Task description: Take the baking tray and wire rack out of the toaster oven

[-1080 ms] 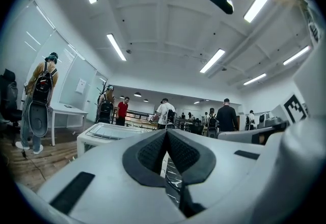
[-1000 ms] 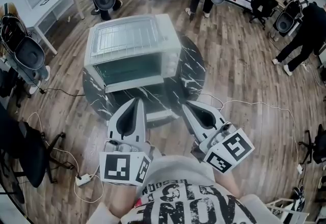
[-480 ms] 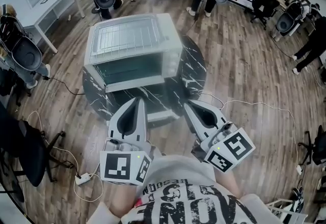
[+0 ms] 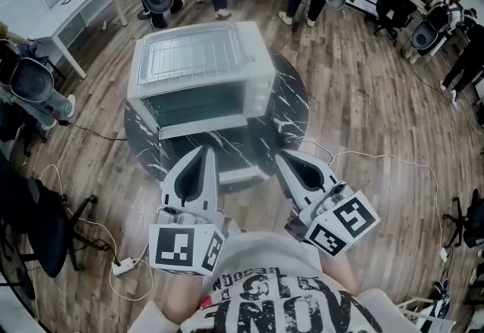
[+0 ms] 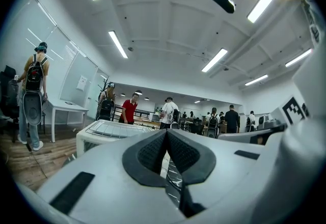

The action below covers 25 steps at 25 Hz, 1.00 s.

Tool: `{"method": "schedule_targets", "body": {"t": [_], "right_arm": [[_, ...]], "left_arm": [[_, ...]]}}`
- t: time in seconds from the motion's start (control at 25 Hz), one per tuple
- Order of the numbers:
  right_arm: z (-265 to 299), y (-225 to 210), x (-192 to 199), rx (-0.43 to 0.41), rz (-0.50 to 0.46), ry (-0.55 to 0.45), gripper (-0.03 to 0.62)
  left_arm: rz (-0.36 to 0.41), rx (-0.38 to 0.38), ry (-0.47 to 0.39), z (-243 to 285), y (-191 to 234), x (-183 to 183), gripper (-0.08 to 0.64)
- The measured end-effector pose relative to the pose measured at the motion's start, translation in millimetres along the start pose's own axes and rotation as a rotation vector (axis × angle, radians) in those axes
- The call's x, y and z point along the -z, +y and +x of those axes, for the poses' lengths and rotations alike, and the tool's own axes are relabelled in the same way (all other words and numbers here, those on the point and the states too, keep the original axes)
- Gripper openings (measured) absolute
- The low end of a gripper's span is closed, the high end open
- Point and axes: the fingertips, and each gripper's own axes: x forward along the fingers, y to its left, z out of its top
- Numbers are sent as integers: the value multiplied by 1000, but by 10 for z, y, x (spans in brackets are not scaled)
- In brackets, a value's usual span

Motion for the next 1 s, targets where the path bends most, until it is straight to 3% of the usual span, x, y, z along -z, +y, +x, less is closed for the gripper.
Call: {"method": "schedule_targets", "body": {"t": [1.0], "right_arm": [[45, 23, 11, 8, 5, 2, 2]], "left_arm": [[-32, -7, 6, -52, 92, 39, 2]]}}
